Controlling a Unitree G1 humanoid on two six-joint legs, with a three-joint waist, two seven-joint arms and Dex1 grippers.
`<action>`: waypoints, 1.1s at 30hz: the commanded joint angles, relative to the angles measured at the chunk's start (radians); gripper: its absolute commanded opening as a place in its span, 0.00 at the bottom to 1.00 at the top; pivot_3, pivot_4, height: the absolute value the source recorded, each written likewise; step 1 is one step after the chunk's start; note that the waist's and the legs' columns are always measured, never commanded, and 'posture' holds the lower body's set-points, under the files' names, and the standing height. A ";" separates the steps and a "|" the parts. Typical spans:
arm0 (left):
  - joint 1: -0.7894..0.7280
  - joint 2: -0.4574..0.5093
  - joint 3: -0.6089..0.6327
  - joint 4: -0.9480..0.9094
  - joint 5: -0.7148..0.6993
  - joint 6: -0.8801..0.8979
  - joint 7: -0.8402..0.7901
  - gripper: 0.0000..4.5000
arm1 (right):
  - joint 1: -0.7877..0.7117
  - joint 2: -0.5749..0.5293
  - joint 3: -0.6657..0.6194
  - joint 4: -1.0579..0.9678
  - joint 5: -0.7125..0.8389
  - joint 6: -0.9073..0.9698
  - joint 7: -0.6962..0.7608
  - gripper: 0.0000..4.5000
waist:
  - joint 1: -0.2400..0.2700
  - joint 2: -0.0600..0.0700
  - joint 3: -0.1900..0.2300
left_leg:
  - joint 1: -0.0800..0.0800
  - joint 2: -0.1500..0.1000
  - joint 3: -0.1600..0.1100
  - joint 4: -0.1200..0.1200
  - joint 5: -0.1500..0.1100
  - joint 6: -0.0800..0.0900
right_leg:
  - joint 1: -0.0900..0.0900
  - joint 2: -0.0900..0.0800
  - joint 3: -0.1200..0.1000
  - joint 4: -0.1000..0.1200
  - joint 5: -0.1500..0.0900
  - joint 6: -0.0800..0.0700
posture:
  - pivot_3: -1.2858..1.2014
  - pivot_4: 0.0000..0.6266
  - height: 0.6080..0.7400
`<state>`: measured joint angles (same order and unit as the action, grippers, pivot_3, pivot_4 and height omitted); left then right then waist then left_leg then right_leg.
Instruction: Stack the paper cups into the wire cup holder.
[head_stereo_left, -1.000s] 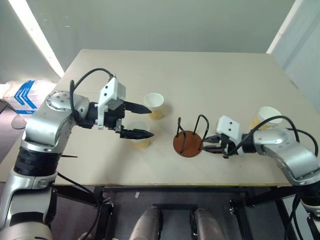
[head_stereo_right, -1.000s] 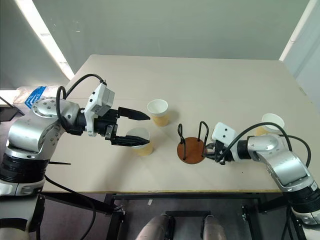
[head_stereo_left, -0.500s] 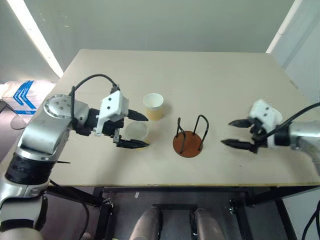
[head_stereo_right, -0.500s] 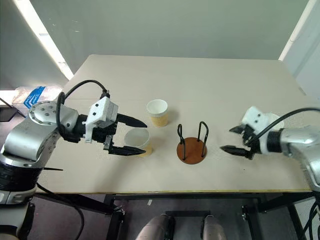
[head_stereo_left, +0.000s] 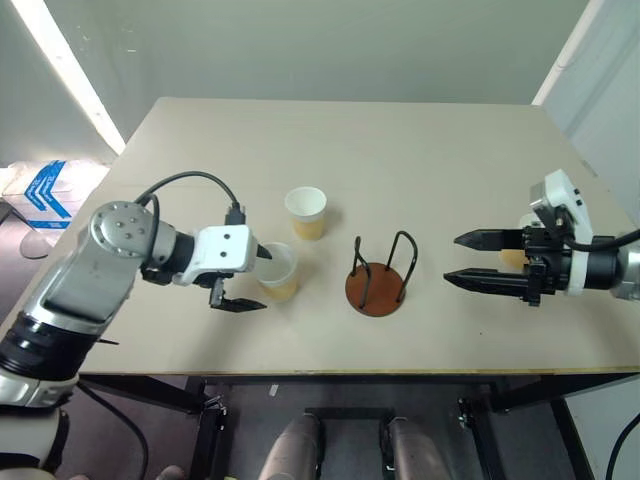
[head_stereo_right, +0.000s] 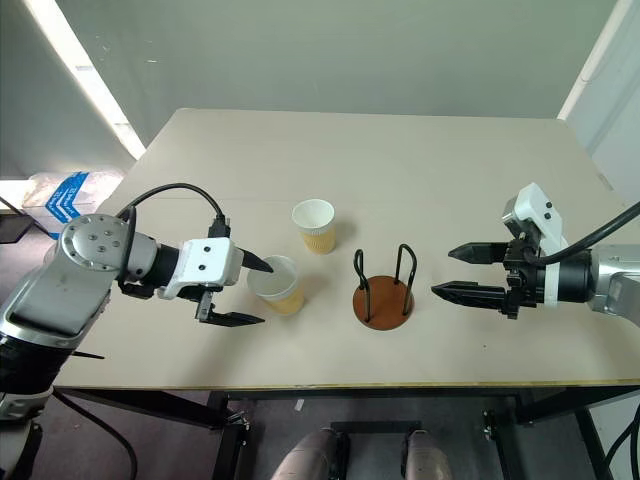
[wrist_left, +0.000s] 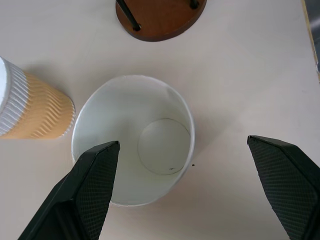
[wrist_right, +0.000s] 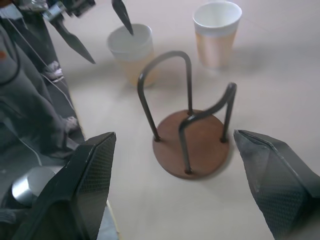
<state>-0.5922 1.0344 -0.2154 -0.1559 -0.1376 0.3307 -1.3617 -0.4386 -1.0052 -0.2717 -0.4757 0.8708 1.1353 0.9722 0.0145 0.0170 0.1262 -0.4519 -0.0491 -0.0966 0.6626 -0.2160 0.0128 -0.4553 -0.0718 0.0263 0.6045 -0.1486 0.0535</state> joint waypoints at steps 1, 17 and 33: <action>-0.023 -0.018 -0.012 -0.004 0.032 -0.010 0.014 1.00 | -0.016 -0.029 -0.045 -0.022 0.031 -0.001 -0.022 0.88 | 0.000 0.000 0.000 | 0.000 0.000 0.000 0.000 0.000 0.000 | 0.000 0.000 0.000 0.000 0.000 0.000 | 0.52 0.24 1.00; -0.040 -0.087 -0.046 0.066 0.065 -0.075 -0.024 0.12 | 0.011 -0.012 -0.046 -0.036 0.031 -0.120 -0.078 0.89 | 0.000 0.000 0.000 | 0.000 0.000 0.000 0.001 0.000 0.001 | 0.000 0.000 0.000 0.003 0.000 0.000 | 0.52 0.24 1.00; -0.283 -0.152 0.022 0.121 -0.131 0.046 -0.148 0.01 | 0.139 -0.015 -0.118 -0.063 0.045 -0.287 0.018 0.89 | 0.011 0.000 0.000 | -0.002 0.000 0.000 0.002 0.004 0.009 | -0.001 -0.001 -0.001 0.002 0.000 0.000 | 0.52 0.24 1.00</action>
<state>-0.8336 0.8884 -0.2389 -0.0297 -0.2185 0.3435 -1.4893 -0.3135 -1.0020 -0.3437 -0.5045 0.9100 0.8747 0.9657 0.0254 0.0168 0.1261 -0.4534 -0.0494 -0.0969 0.6646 -0.2127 0.0205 -0.4559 -0.0727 0.0256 0.6065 -0.1483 0.0539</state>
